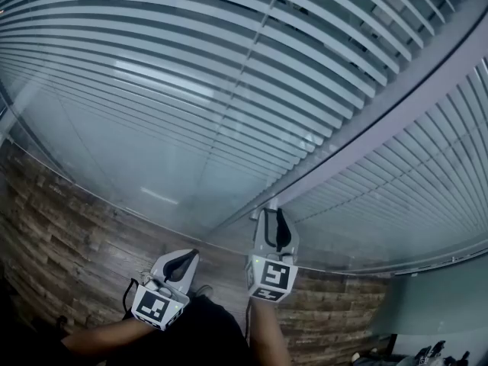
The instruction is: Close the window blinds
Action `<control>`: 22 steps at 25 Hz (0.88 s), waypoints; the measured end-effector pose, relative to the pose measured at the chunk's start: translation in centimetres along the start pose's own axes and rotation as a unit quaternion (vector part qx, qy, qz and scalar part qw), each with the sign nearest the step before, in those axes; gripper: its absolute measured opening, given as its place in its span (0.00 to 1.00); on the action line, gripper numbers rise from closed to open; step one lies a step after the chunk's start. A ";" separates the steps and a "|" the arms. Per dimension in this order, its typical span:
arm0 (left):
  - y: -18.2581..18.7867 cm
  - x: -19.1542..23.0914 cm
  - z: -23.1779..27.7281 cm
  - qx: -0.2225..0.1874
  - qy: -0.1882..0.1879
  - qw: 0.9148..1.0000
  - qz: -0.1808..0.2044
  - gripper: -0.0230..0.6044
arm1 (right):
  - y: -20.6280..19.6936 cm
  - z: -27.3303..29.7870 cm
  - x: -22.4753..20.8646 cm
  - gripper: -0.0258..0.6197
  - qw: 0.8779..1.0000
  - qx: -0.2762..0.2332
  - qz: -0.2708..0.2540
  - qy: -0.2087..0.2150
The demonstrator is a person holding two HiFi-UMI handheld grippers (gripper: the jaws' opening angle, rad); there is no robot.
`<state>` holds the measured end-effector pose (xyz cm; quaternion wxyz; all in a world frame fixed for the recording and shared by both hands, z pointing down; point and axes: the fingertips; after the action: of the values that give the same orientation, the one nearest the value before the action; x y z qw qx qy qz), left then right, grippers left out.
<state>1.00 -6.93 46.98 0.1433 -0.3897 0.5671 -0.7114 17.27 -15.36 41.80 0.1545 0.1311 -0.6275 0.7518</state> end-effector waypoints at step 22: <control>-0.1 -0.1 0.3 0.008 -0.001 1.000 -0.003 0.04 | -0.6 0.0 -0.6 0.33 0.958 -0.063 0.279 0.035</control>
<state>1.35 -7.06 47.03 0.1449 -0.3905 0.5601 -0.7161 18.04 -15.27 42.09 -0.0317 -0.0855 -0.6795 0.7280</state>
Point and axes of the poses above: the fingertips, and each gripper's own axes: z forward along the fingers, x to its left, y out of its top, and after that the axes turned 12 degrees about -z, right-handed
